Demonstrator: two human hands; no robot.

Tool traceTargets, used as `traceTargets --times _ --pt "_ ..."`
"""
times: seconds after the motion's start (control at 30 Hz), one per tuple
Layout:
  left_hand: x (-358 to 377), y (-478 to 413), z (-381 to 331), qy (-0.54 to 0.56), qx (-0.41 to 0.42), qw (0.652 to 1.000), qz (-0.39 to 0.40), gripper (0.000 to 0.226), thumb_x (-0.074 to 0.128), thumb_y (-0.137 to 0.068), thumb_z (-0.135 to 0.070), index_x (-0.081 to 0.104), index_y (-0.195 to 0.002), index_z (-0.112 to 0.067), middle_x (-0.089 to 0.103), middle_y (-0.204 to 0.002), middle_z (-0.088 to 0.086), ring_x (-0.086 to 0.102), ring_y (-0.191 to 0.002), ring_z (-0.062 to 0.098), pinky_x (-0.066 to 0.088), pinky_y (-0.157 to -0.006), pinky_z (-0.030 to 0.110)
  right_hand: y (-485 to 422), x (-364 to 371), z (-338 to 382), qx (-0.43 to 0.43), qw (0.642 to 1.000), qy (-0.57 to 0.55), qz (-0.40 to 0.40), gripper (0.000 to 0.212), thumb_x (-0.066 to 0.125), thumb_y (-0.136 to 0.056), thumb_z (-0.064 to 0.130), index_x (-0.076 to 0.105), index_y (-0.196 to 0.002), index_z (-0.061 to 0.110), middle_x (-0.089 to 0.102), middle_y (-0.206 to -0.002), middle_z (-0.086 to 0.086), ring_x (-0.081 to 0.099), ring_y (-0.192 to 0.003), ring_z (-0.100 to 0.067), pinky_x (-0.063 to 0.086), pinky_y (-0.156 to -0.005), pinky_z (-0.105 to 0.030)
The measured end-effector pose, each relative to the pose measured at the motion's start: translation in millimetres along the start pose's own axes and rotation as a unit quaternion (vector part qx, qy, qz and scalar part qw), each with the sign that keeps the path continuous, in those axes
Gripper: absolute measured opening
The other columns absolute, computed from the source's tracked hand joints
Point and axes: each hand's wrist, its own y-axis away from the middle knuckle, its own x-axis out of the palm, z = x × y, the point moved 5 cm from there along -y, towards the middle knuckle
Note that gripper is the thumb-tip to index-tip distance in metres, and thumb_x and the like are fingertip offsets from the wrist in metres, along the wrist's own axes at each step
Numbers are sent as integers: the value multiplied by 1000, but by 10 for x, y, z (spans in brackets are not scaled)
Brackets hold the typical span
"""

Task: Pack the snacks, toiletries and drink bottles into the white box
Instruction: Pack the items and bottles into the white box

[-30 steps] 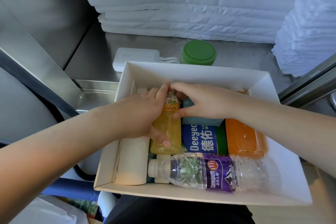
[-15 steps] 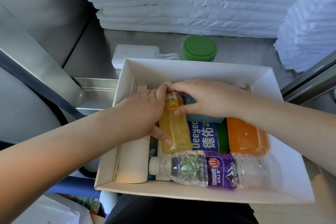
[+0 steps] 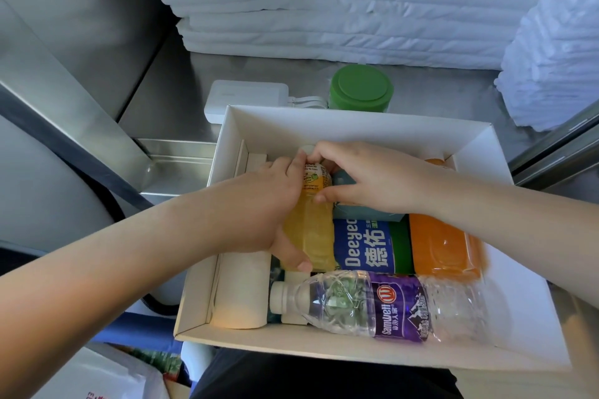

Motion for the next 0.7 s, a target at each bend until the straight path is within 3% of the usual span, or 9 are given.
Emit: traceTargets --times 0.07,0.13,0.23,0.37,0.53,0.6,0.7 --pt "-34 20 -2 -22 8 1000 -19 139 69 -50 -75 -3 -148 -8 30 -141 5 32 -124 17 27 -96 17 2 10 -11 14 1000 -27 5 44 65 -83 45 45 -121 32 50 -112 25 50 -101 5 39 -78 -10" --pt "-52 38 8 -42 11 999 -30 134 63 -48 -80 7 -147 -10 34 -137 5 36 -122 17 32 -100 23 -6 28 -32 22 999 -33 12 42 66 -82 45 45 -116 31 52 -116 23 52 -105 1 44 -84 -19" --pt "-35 43 16 -56 12 998 -24 132 52 -47 -86 6 -146 -12 30 -136 3 34 -122 18 33 -100 26 -23 38 -72 37 999 -28 24 48 67 -80 46 44 -119 28 55 -127 11 53 -113 -6 46 -93 -33" --pt "35 42 11 -77 0 997 -5 134 43 -49 -89 -9 -146 -11 14 -144 5 23 -131 20 27 -106 29 -21 58 -97 43 998 -28 30 53 68 -81 44 40 -123 28 53 -132 10 49 -118 -5 43 -94 -29" --pt "-28 93 5 -89 -11 996 -6 132 28 -47 -91 -12 -147 -13 10 -150 2 16 -137 19 21 -110 31 35 -11 -34 17 1000 23 7 59 64 -83 46 40 -135 31 49 -136 15 45 -114 4 39 -89 -18" --pt "-169 147 -43 -67 -7 997 -44 124 23 -53 -90 -7 -148 -17 12 -152 1 18 -138 17 23 -110 31 64 -169 13 5 999 40 -31 51 61 -85 45 47 -132 31 54 -130 16 50 -109 7 44 -89 -17" --pt "-558 208 -62 -36 19 979 -202 89 22 -80 -78 21 -146 -18 32 -147 -1 32 -133 15 27 -105 30 112 -464 57 2 993 -46 -109 28 62 -87 32 60 -115 28 65 -111 15 60 -94 9 50 -85 -15"
